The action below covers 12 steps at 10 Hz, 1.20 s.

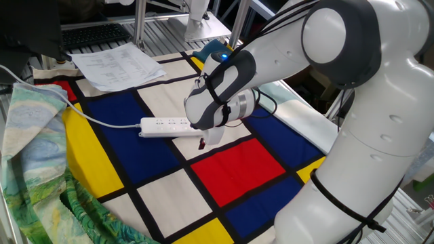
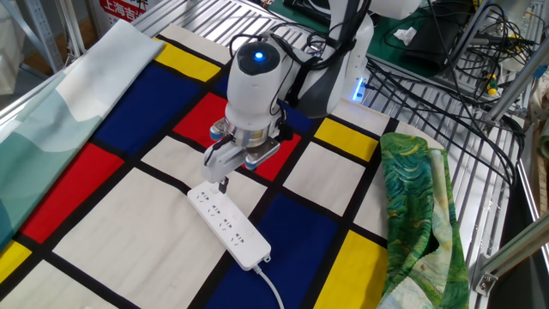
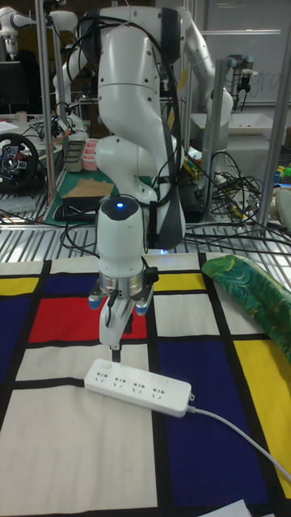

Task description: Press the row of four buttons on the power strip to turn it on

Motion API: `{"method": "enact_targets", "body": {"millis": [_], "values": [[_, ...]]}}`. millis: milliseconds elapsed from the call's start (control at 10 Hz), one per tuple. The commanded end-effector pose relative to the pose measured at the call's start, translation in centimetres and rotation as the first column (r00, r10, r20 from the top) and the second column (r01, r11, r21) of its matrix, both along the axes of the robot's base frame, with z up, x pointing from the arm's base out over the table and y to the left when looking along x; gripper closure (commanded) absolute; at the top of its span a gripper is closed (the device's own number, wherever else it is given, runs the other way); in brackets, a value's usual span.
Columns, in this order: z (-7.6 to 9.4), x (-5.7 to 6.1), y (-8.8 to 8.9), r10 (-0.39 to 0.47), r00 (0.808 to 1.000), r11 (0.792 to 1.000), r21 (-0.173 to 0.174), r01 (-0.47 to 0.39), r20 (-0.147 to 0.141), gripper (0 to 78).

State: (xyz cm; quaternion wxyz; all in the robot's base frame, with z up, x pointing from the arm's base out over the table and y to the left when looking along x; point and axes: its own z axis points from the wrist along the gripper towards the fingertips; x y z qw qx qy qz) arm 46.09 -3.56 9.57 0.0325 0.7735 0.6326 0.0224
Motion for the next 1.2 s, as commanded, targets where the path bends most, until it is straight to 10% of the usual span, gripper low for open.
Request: {"method": "enact_targets", "body": {"millis": [100, 1200], "values": [[0.05, 0.34, -0.27, 0.001, 1.0, 1.0, -0.006, -0.001, 0.002, 0.1], [-0.11, 0.66, -0.58, 0.007, 1.0, 1.0, -0.007, -0.007, 0.01, 0.1]]}}
